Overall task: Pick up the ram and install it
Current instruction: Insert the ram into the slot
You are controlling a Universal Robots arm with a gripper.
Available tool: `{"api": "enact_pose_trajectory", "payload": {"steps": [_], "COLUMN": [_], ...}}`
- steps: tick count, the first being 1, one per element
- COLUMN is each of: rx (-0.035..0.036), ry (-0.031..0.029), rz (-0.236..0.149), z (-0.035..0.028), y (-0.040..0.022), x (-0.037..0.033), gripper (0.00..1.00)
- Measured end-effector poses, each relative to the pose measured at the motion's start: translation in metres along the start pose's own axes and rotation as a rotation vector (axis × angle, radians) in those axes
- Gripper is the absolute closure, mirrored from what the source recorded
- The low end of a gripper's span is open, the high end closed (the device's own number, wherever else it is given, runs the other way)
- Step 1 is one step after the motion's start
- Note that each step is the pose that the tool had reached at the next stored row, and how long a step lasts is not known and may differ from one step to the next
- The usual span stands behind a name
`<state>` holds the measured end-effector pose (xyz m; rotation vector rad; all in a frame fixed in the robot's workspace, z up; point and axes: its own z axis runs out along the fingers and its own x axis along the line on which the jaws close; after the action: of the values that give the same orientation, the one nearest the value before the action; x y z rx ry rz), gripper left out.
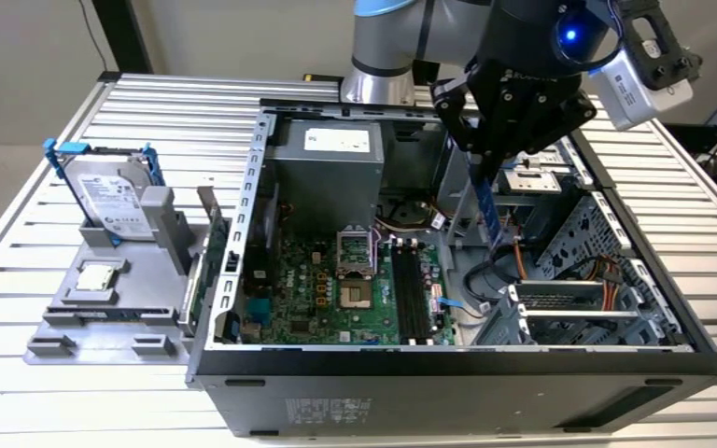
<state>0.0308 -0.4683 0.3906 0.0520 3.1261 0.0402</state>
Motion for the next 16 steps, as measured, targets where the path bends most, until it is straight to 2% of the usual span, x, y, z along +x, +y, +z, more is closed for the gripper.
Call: {"api": "enact_pose_trajectory", "payload": {"steps": [9,16], "rx": [-0.0001,0.0000], "ry": [0.0000,0.0000], "rz": [0.000,0.000], "z": [0.0075,0.0083], "y": [-0.0001,-0.0001], "x": [-0.0022,-0.0021], "gripper": [1.00,1.00]}}
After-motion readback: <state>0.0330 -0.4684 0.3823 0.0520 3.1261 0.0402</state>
